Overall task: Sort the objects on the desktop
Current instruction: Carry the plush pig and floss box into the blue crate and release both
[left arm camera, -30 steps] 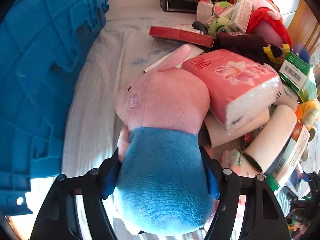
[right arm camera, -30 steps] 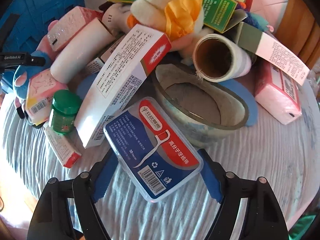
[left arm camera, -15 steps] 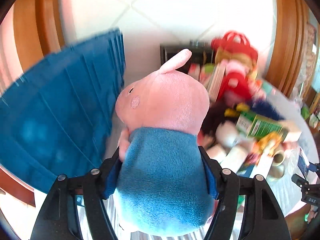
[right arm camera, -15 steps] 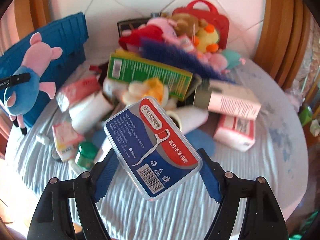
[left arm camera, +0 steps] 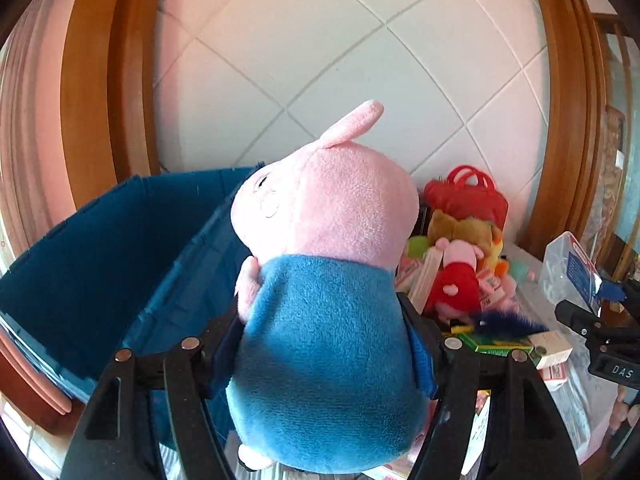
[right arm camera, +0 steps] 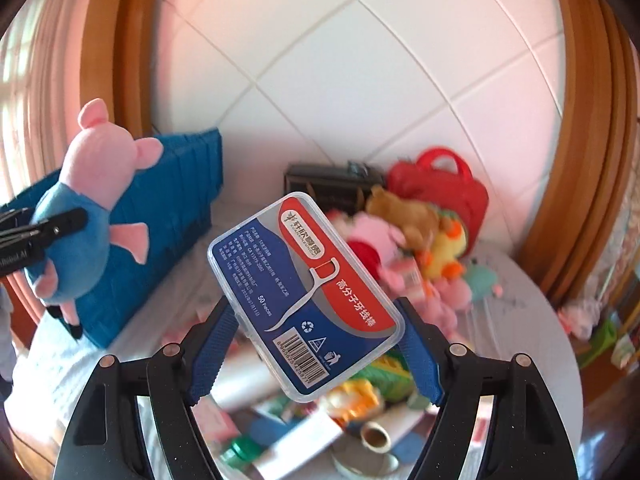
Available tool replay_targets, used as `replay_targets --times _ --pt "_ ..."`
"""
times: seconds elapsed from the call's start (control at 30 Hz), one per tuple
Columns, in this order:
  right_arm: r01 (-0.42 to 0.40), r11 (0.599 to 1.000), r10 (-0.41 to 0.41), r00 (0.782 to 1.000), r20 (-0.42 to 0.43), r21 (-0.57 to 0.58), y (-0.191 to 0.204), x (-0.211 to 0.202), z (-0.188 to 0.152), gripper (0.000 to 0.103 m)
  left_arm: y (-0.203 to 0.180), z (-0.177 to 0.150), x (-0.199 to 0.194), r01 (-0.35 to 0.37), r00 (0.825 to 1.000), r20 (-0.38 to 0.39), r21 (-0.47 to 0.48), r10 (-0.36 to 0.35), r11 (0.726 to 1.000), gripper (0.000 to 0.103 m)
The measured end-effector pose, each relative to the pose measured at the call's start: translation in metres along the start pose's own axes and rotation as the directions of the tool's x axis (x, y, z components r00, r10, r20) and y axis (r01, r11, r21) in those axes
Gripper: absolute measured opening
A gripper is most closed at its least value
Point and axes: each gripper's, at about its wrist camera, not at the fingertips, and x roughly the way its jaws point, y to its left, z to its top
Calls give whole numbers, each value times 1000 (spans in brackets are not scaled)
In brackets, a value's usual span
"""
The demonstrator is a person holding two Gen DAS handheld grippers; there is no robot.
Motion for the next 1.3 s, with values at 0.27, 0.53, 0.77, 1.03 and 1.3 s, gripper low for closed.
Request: replay_targets --times 0.27,0.53,0.77,1.03,1.3 --pt "-41 999 43 991 125 -20 136 5 128 78 149 101 -3 -58 996 67 13 57 998 70" --pt "-138 989 136 989 54 46 290 87 232 78 310 148 90 -128 983 -123 55 134 990 71" --pt "-37 999 41 983 -177 22 390 214 249 78 370 106 207 -67 915 -399 8 64 998 73" --pt "11 997 -51 837 -545 -76 423 334 165 78 361 41 297 -31 725 -684 93 87 995 73" --pt "-7 981 -120 764 -634 -194 447 360 133 78 353 17 314 8 671 -736 129 91 992 73"
